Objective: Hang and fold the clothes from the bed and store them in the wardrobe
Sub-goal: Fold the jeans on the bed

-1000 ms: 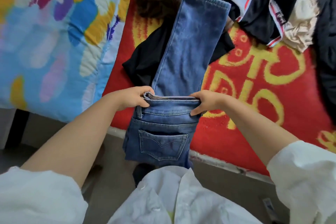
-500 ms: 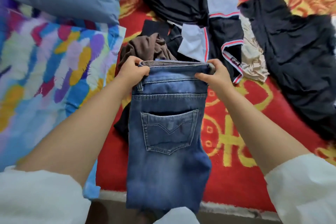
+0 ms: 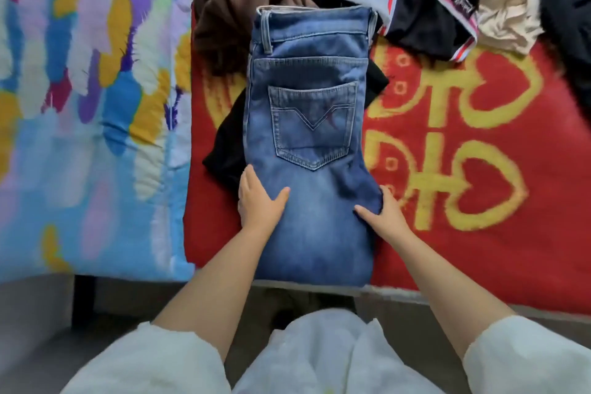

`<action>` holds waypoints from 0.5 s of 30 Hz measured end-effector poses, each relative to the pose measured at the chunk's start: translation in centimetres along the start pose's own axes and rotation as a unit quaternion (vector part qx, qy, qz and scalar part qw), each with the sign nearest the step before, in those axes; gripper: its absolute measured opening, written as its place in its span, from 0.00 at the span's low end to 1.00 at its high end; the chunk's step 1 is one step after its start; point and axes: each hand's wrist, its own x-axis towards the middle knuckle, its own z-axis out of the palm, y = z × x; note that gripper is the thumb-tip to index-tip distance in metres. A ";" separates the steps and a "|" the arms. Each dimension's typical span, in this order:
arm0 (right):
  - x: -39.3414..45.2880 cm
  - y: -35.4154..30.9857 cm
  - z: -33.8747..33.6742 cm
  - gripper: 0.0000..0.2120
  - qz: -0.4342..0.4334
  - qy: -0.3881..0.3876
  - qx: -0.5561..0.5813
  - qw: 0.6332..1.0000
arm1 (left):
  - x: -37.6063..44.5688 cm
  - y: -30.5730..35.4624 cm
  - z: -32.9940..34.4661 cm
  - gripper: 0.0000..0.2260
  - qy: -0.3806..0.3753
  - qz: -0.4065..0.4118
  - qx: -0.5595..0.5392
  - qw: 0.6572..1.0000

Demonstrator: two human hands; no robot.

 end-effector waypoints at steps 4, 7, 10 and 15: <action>-3.6 3.3 1.4 0.29 0.116 -0.080 0.152 0.978 | -4.2 -5.6 0.8 0.29 -0.040 -0.139 -0.135 0.980; -5.3 4.6 2.3 0.16 0.168 -0.186 0.174 0.952 | -6.1 -8.5 0.6 0.21 -0.115 -0.195 -0.203 0.953; -6.9 5.6 3.9 0.17 0.179 -0.212 0.218 0.936 | -6.5 -10.1 0.2 0.18 -0.161 -0.196 -0.246 0.935; -8.9 7.0 5.6 0.11 0.147 -0.150 0.329 0.921 | -6.5 -12.4 -0.3 0.19 -0.235 -0.125 -0.244 0.933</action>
